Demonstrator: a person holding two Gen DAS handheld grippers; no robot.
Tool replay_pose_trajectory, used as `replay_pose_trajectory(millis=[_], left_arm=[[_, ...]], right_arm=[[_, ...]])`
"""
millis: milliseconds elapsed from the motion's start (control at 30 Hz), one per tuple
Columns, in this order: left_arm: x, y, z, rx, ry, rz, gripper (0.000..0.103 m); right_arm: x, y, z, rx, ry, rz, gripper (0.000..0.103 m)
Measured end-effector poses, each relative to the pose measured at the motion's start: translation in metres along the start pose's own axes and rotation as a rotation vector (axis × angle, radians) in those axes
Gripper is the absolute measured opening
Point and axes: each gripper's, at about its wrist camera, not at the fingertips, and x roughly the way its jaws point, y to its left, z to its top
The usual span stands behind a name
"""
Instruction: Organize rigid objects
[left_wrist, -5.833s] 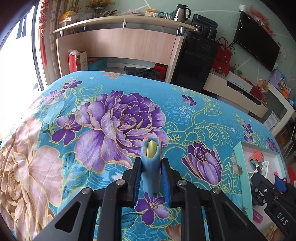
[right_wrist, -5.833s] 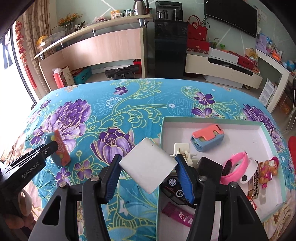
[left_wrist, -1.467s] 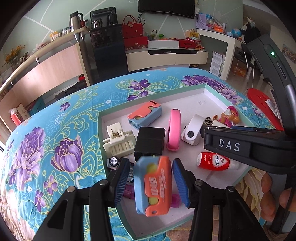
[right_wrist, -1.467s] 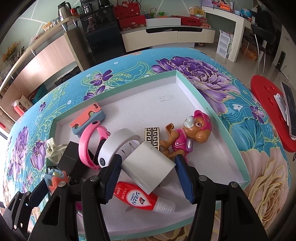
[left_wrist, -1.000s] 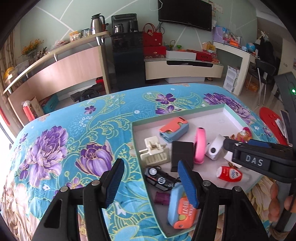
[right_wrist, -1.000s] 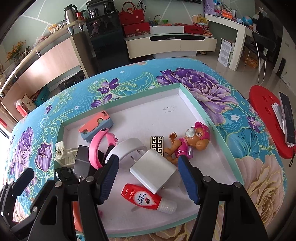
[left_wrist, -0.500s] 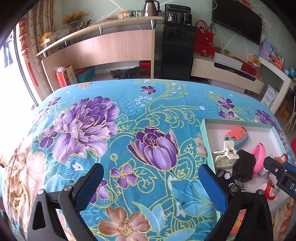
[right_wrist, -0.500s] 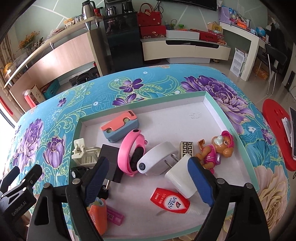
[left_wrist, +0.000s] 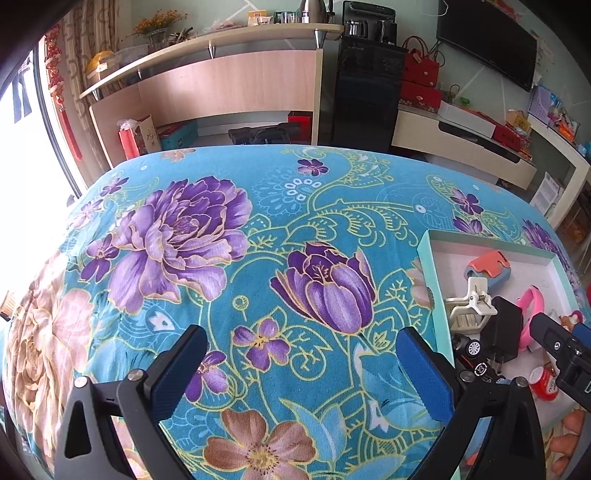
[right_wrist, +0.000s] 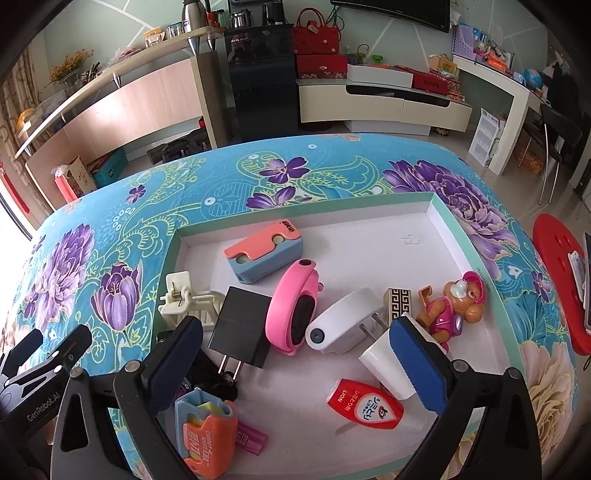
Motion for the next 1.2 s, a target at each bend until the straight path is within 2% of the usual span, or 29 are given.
replay_pose_trajectory(millis=[333,500,700,900,1033,1200], left_arm=[[-0.015,0.009,0.0,-0.033,-0.031,-0.036,0.103],[-0.025,0.014,-0.006,-0.037,-0.021,-0.051,0.103],[-0.04,0.017,-0.027,0.016,-0.026,-0.033,0.103],[-0.054,0.021,-0.059,0.053,0.008,-0.005,0.103],[-0.067,0.026,-0.072,0.062,0.001,0.032,0.103],[-0.079,0.03,-0.088,0.084,0.0,0.034,0.103]], right_arm=[[-0.006,0.011,-0.002,-0.015,0.001,0.006,0.101],[-0.021,0.019,-0.006,-0.036,-0.023,0.015,0.101],[-0.036,0.026,-0.027,-0.063,-0.012,0.049,0.101],[-0.053,0.029,-0.05,-0.089,-0.002,0.043,0.101],[-0.065,0.028,-0.058,-0.091,-0.017,0.035,0.101],[-0.078,0.027,-0.069,-0.105,-0.028,0.042,0.101]])
